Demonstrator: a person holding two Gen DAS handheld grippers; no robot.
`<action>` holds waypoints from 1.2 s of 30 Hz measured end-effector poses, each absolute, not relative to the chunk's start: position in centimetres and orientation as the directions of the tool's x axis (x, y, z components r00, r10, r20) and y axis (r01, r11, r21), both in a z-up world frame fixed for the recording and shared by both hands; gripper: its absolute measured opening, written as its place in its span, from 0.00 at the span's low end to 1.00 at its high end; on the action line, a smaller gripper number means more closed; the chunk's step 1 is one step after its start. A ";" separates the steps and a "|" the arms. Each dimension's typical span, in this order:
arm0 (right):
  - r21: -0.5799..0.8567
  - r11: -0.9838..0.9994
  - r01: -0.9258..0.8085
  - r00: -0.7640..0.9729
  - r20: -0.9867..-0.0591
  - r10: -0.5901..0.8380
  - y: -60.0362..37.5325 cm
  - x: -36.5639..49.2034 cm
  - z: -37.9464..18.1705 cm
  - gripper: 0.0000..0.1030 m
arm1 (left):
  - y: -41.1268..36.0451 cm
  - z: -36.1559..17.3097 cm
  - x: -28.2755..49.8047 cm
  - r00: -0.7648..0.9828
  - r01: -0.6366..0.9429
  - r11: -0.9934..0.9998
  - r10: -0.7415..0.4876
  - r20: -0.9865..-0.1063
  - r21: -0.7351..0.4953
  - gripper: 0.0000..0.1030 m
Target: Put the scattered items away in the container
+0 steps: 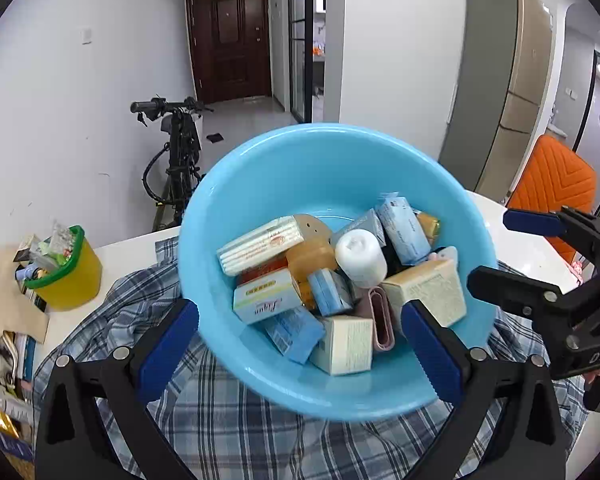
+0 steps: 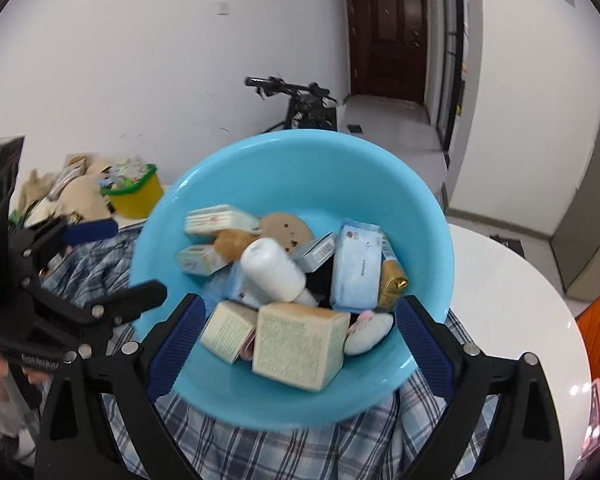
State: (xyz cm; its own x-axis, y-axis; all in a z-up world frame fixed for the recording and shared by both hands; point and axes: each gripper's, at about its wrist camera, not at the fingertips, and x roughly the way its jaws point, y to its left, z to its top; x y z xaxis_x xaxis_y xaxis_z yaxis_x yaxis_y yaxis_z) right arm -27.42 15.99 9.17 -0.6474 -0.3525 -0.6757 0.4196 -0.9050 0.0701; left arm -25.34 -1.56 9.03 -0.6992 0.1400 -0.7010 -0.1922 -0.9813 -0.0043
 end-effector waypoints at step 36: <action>-0.005 -0.965 0.262 -0.896 -0.373 -0.241 19.2 -5.7 6.3 0.98 | -1.9 7.1 -4.7 -0.854 -0.117 -0.993 0.105 -0.509 -0.010 1.00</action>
